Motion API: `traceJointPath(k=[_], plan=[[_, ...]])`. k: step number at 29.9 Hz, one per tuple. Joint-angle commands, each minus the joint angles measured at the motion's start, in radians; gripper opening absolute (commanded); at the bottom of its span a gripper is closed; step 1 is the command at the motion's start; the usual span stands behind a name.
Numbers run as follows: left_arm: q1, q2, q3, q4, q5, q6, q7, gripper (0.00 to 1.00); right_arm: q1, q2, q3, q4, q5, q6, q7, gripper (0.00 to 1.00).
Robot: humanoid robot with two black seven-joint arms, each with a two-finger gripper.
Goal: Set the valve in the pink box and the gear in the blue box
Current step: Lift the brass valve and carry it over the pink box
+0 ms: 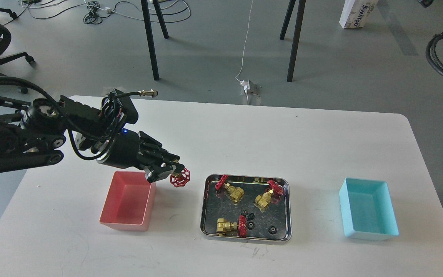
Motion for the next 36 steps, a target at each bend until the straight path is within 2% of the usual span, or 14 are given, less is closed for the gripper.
traceJointPath(k=[1,7,36], plan=[[0.002,0.079,0.013,-0.018,0.065,-0.001,0.0,0.21,-0.003,0.001,0.0,0.0,-0.001,0.0,0.0,1.0],[0.034,0.13,0.016,-0.015,0.093,-0.001,0.0,0.22,-0.006,0.001,-0.002,0.0,-0.001,0.0,0.0,1.0],[0.207,0.107,-0.001,0.144,0.099,0.006,0.0,0.22,-0.035,0.002,-0.002,0.001,0.0,0.006,0.002,1.0]])
